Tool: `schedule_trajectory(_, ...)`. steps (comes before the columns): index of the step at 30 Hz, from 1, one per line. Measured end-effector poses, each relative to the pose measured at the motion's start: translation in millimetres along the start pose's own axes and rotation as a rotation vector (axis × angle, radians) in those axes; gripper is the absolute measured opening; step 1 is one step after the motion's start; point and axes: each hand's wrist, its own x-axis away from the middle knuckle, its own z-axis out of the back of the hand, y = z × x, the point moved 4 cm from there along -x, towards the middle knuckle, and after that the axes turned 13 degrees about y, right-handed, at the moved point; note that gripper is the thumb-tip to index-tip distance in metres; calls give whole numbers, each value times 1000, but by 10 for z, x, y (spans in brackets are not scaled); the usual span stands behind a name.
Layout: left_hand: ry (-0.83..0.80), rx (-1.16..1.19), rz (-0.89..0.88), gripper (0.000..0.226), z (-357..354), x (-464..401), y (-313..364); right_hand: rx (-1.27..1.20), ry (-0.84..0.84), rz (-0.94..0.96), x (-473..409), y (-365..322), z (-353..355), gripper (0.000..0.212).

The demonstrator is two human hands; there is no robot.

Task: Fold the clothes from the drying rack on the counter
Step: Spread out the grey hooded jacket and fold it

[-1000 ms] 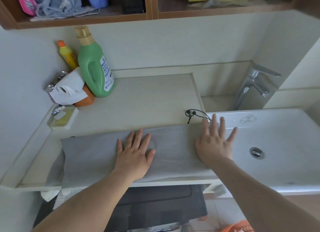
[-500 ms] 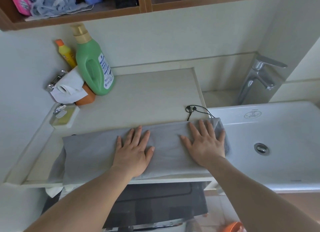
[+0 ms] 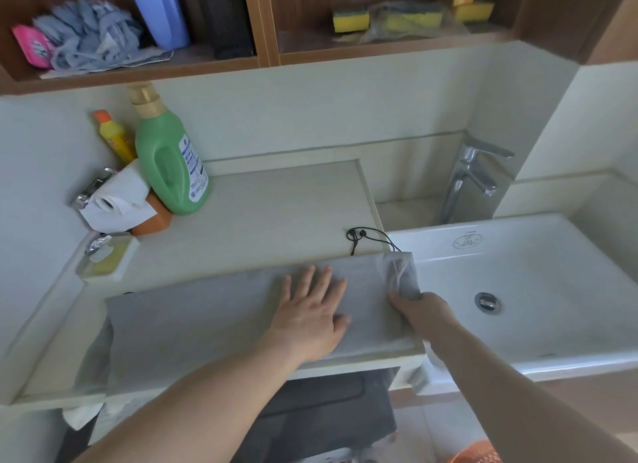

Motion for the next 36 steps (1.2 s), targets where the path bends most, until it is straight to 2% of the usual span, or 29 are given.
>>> schedule_trajectory(4, -122, -41, -11, 69, -186, -16, 52, -26, 83, 64, 138, -150, 95, 25)
schedule_trajectory(8, -193, -24, -4, 69, -187, -61, 46, -79, 140, 135, 308, -320, 164, 22)
schedule_trajectory(13, -210, 109, -30, 72, 6, -126, -90, -203, 104, 184, 472, -516, 176, 19)
schedule_trajectory(15, -137, 107, -21, 72, 141, -106, -194, -282, 97, 131, 474, -559, 180, 15)
schedule_trajectory(18, 31, 13, 40, 66, 236, 1, -314, -450, -3, -45, 464, -594, 160, 15)
schedule_trajectory(23, -3, -18, 47, 67, 41, 155, -361, -550, -147, -246, 455, -622, 143, 15)
schedule_trajectory(27, 13, -61, 32, 69, -38, 200, -362, -822, -224, -276, 533, -653, 48, 29)
schedule_trajectory(32, -93, -44, 44, 74, -8, 156, -362, -1065, -598, -47, 732, -567, -182, 61)
schedule_trajectory(34, -101, -47, 50, 77, 1, 136, -356, -976, -604, 139, 805, -505, -268, 71)
schedule_trajectory(36, -111, -38, 67, 79, -1, 119, -347, -726, -508, 319, 908, -458, -380, 64)
